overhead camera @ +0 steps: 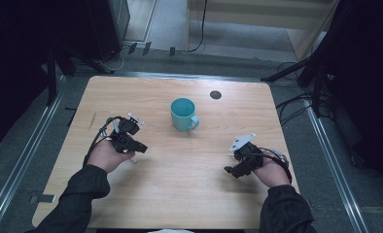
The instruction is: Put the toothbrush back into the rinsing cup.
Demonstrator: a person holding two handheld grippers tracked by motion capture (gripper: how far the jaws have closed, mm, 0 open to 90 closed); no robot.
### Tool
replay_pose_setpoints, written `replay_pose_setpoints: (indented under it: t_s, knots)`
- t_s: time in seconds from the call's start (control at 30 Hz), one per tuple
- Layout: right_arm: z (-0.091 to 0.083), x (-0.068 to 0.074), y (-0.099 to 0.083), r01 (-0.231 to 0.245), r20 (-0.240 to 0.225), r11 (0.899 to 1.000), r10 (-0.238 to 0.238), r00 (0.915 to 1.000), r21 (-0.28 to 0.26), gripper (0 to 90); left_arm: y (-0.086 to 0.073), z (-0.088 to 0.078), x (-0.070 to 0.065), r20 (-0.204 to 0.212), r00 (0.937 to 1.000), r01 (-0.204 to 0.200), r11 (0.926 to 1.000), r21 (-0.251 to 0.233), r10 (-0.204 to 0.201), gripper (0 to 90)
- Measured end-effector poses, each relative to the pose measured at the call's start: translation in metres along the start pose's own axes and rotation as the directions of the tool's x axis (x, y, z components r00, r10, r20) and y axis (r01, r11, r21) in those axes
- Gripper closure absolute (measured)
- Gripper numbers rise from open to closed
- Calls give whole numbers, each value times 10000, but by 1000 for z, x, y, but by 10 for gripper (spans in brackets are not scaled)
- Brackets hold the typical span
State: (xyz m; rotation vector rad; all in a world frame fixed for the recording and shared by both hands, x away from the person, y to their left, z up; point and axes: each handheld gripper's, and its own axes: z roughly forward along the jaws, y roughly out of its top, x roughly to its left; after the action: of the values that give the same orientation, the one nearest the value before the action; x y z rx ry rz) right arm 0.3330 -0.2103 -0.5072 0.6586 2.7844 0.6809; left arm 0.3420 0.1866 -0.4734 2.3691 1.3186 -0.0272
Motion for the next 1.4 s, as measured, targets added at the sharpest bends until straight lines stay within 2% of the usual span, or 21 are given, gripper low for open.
replay_pose_setpoints:
  t_s: [0.1,0.2,0.3,0.37,0.4,0.47,0.6,0.67,1.0,1.17,1.3,1.4]
  knots:
    - [1,0,1,18,-12,10000,-18,10000,15,208,-1,1,2,15,10000,70,9997,240,-71,794]
    - [1,0,2,36,-36,10000,-36,10000,13,208,-3,3,5,-137,9997,205,9984,521,-198,839]
    - [2,0,3,47,-42,10000,-47,10000,32,208,-4,5,8,-223,9995,243,9980,580,-231,849]
    - [2,0,3,80,-47,10000,-80,10000,31,208,-5,7,12,-280,9990,371,9975,598,-355,863]
    - [2,0,3,78,-32,10000,-78,10000,38,208,-6,10,17,-211,9982,583,9961,663,-570,874]
    - [2,0,3,96,-31,9999,-96,9999,33,208,-7,11,20,-219,9981,597,9951,789,-581,888]
    - [2,-1,3,78,-38,10000,-78,10000,39,208,-7,12,21,-322,9977,629,9946,831,-604,890]
    - [2,-1,3,76,-41,10000,-76,10000,30,208,-8,14,23,-444,9958,835,9934,792,-802,890]
    - [2,-1,4,96,-63,9999,-96,9999,48,208,-14,21,28,-304,9931,1160,9881,1008,-1135,890]
    - [2,-1,4,70,-53,10000,-70,10000,-2,208,-19,18,34,-371,9925,1197,9870,1075,-1164,889]
    - [2,-1,4,83,-86,10000,-83,9999,-12,208,-15,18,32,-355,9922,1221,9899,721,-1198,889]
    - [2,-1,4,95,-79,10000,-95,9999,0,208,-14,22,32,-403,9928,1162,9891,904,-1130,889]
